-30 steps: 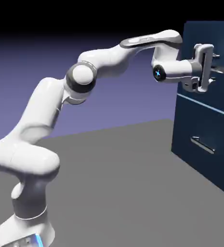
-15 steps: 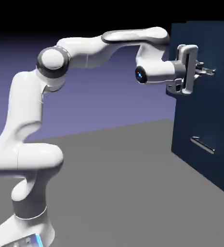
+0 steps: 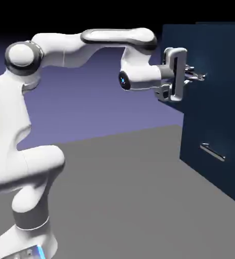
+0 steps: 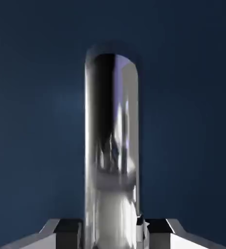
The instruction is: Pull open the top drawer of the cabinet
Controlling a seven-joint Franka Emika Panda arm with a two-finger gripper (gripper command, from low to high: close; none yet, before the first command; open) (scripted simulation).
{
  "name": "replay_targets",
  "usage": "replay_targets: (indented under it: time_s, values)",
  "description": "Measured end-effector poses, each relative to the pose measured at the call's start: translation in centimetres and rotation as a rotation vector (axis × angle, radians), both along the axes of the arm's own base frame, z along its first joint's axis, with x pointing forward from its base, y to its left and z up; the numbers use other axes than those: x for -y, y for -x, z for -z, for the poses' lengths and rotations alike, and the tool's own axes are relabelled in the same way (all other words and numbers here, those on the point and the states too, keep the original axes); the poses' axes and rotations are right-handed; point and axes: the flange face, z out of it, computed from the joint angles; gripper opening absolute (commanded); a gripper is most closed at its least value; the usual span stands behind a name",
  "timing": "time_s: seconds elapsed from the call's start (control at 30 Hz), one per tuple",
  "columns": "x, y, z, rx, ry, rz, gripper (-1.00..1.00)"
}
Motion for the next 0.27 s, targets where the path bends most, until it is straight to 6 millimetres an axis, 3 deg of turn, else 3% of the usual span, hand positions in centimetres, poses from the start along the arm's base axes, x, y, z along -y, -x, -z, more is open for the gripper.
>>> replay_targets:
  time_s: [0.23,0.27]
  values:
    - [0.0,5.8,0.0,-0.001,0.0,0.001,-1.0]
    - [0.0,6.4,0.0,-0.001,-0.001,0.0,1.0]
